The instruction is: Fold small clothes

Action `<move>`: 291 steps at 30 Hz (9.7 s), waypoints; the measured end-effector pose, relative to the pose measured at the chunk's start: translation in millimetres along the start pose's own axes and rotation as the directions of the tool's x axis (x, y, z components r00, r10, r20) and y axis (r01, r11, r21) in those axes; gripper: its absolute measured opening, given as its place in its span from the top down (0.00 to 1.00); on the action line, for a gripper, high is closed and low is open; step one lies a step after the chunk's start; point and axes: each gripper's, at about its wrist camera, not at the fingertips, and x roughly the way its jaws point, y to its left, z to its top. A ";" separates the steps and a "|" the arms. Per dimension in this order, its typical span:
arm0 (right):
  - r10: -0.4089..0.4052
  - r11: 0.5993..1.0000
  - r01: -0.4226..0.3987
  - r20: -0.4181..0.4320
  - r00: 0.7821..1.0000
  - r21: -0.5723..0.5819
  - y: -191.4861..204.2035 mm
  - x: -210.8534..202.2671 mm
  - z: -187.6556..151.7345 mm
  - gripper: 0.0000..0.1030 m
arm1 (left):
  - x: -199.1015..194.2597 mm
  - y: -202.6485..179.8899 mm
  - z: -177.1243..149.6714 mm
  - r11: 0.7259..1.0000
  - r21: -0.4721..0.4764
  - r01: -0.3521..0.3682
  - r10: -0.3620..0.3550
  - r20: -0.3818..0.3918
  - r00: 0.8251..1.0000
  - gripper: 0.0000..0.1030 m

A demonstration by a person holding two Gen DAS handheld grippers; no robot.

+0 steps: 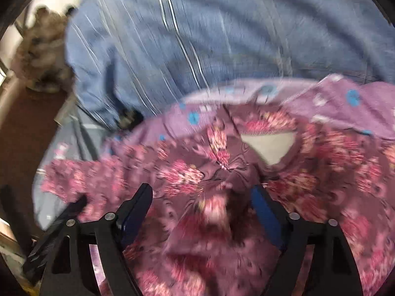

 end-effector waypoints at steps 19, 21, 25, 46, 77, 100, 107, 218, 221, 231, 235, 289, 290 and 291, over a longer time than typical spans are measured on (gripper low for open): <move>0.086 0.995 -0.072 0.204 0.975 -0.073 45.7 -49.8 2.6 0.30 | -10.1 85.5 9.7 0.984 -0.179 0.001 0.002 0.019 1.000 0.02; 0.033 0.998 -0.019 0.239 0.971 -0.060 20.9 -68.1 -12.8 0.45 | -9.7 73.6 8.8 0.990 -0.139 0.001 0.002 0.025 1.000 0.02; -0.036 0.999 0.046 0.268 0.963 -0.030 -28.2 -94.2 -46.6 0.60 | -4.9 36.5 3.5 0.999 -0.029 0.026 -0.026 0.029 0.999 0.02; -0.001 0.968 -0.055 0.221 0.975 0.244 -160.2 -83.3 -103.9 0.66 | 6.8 -43.6 -5.4 0.836 0.019 0.548 -0.539 -0.160 0.827 0.93; -0.169 0.982 0.144 0.234 0.957 0.122 -133.7 -76.0 -108.1 0.62 | -0.9 -28.7 -12.7 0.825 -0.060 0.562 -0.564 -0.161 0.810 0.94; 0.022 1.000 -0.021 0.345 0.938 -0.006 -81.6 -84.6 -114.7 0.61 | -15.5 126.1 -4.9 0.905 -0.405 0.132 -0.111 0.075 0.991 0.46; -0.069 0.983 0.103 0.214 0.974 -0.151 -44.5 -50.5 -116.3 0.59 | -48.4 212.4 -23.9 0.793 -0.609 0.021 0.062 0.115 0.991 0.33; 0.011 0.957 -0.146 0.471 0.882 0.251 -180.8 -152.8 -109.6 0.78 | 16.2 -63.1 -55.7 0.979 0.191 0.074 -0.059 -0.082 0.995 0.18; -0.092 0.887 -0.070 0.324 0.942 0.456 -225.8 -132.0 -139.1 0.76 | 18.5 -65.4 -55.8 0.975 0.218 0.053 -0.038 -0.074 0.997 0.18; -0.240 0.924 0.040 0.495 0.835 0.381 -200.3 -179.0 -152.9 0.62 | 7.3 -59.6 -52.4 0.981 0.195 0.002 -0.004 0.009 1.000 0.18; -0.126 0.966 -0.012 0.512 0.850 0.258 -179.6 -166.2 -139.3 0.62 | 0.8 -56.1 -50.6 0.985 0.166 0.037 -0.045 0.045 0.998 0.18; -0.035 0.998 0.019 0.281 0.959 0.060 -138.8 -248.3 -329.4 0.45 | -138.8 112.7 -221.9 0.967 0.166 0.193 -0.166 -0.165 0.972 0.15; -0.049 0.997 0.032 0.261 0.964 0.067 -139.7 -248.4 -336.9 0.45 | -140.4 113.4 -229.9 0.968 0.170 0.187 -0.156 -0.180 0.971 0.15; -0.058 0.996 0.040 0.241 0.969 0.077 -141.6 -248.1 -344.9 0.45 | -138.6 111.7 -240.8 0.968 0.184 0.169 -0.132 -0.199 0.971 0.15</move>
